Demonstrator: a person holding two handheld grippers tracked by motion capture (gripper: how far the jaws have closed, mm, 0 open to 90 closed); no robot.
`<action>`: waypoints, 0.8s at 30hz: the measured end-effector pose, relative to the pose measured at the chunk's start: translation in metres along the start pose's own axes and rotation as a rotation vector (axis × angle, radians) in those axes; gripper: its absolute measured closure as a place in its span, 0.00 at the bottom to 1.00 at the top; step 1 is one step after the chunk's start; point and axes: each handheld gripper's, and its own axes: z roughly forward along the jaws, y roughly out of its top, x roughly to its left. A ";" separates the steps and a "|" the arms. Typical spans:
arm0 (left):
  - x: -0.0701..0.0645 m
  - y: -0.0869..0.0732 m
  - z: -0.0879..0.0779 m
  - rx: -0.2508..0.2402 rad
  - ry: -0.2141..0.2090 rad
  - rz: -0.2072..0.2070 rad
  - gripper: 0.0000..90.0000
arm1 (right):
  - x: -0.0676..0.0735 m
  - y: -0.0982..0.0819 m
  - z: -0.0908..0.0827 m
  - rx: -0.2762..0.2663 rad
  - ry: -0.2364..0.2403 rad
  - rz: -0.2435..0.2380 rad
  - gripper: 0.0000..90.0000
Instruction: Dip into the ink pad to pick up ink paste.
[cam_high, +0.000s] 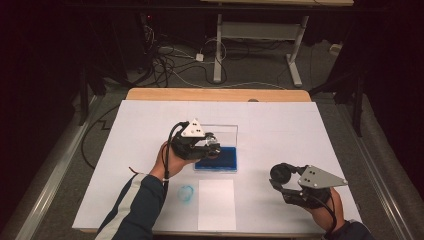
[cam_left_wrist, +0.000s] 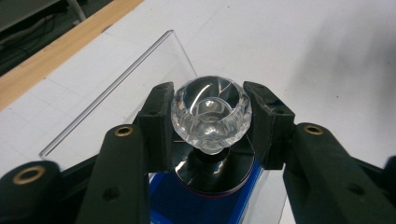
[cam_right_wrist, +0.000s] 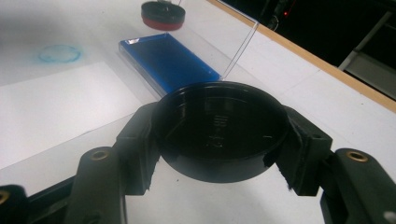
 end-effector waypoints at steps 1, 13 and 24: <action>0.000 0.000 0.003 0.006 0.001 0.002 0.60 | 0.001 0.000 0.000 0.000 0.001 0.000 0.42; 0.008 -0.006 0.033 0.058 -0.011 -0.016 0.60 | 0.001 -0.002 -0.001 0.003 0.003 0.000 0.43; 0.008 -0.014 0.044 0.070 -0.007 -0.023 0.60 | 0.002 -0.002 -0.002 0.006 0.008 -0.007 0.42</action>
